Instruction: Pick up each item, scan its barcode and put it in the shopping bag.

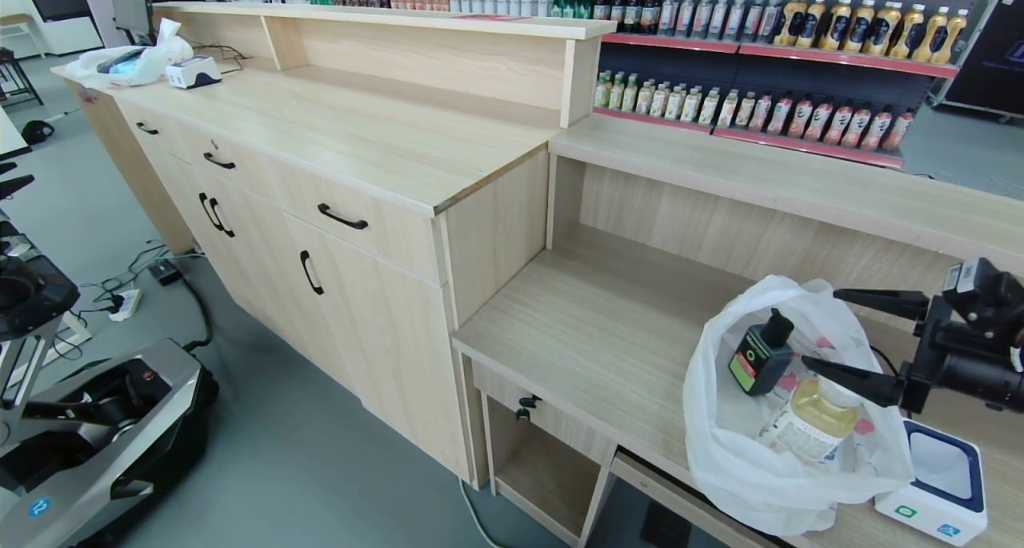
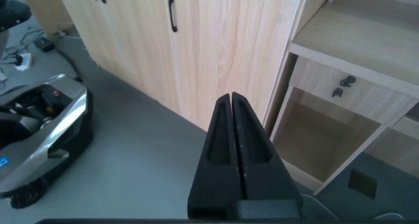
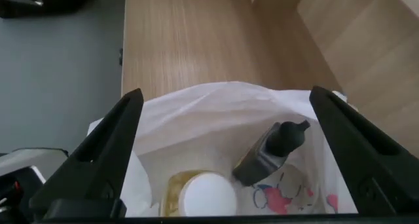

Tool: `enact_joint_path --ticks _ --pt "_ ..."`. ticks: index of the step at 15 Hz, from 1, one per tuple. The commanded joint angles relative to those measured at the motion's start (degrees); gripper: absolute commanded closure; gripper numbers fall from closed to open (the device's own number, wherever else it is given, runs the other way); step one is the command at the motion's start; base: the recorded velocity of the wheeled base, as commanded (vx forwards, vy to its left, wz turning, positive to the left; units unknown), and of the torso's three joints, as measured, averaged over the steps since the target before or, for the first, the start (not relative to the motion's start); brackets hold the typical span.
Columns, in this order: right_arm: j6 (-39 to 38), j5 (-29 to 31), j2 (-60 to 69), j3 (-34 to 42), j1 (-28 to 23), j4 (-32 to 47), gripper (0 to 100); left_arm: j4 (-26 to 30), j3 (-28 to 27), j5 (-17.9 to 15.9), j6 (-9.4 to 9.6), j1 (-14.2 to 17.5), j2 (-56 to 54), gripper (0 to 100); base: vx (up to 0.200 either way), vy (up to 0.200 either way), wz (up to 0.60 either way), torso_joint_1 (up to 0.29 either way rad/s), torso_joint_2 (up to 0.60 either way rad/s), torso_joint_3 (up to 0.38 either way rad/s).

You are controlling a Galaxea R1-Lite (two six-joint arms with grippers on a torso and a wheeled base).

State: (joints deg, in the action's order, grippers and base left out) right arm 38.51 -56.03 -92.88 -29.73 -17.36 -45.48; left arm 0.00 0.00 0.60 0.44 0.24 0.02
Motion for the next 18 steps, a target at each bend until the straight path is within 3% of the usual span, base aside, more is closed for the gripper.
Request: enact_joint_path --ticks 1,6,8,13,16,18 --pt "-1.68 2.06 10.35 0.47 -2.77 2.59 0 0.0 0.0 0.02 0.0 0.02 -0.02 100 0.0 0.0 0.0 0.0 0.0 0.0" --pt "-1.51 13.75 16.15 -0.41 -6.11 3.3 0 0.0 0.0 0.02 0.0 0.02 -0.02 100 0.0 0.0 0.0 0.0 0.0 0.0" --pt "-1.95 19.9 17.12 -0.94 -6.37 2.68 0 0.0 0.0 0.02 0.0 0.02 -0.02 100 0.0 0.0 -0.6 0.002 0.0 0.005" --pt "-14.96 40.12 22.22 -1.03 -4.26 3.12 0 0.0 0.0 0.02 0.0 0.02 -0.02 100 0.0 0.0 -0.6 0.002 0.0 0.002" --pt "-16.98 43.9 23.97 -0.59 -4.44 5.67 0 0.0 0.0 0.02 0.0 0.02 -0.02 100 0.0 0.0 -0.6 -0.004 0.0 0.002" --pt "-22.69 44.25 24.59 -0.59 -4.26 6.2 0 0.0 0.0 0.02 0.0 0.02 -0.02 100 0.0 0.0 -0.6 0.0 0.01 0.0"
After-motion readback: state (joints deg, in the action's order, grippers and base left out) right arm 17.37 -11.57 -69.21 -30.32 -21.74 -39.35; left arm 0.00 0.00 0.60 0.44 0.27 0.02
